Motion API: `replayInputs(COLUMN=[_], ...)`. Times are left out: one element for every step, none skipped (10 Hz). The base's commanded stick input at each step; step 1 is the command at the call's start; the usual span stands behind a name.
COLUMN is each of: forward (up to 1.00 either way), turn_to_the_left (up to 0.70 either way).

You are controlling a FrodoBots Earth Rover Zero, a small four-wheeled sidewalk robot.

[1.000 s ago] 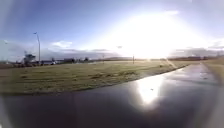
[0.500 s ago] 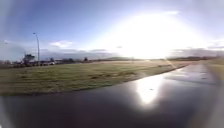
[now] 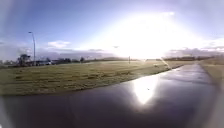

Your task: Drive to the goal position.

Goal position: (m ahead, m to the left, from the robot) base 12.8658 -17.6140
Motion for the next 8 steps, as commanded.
replayInputs(forward=[0.02,0.0,0.0,0.0,0.0,0.0,0.0,0.0], turn_to_the_left=[-0.58,-1.0,-1.0,-1.0,-1.0,-1.0,-1.0,-1.0])
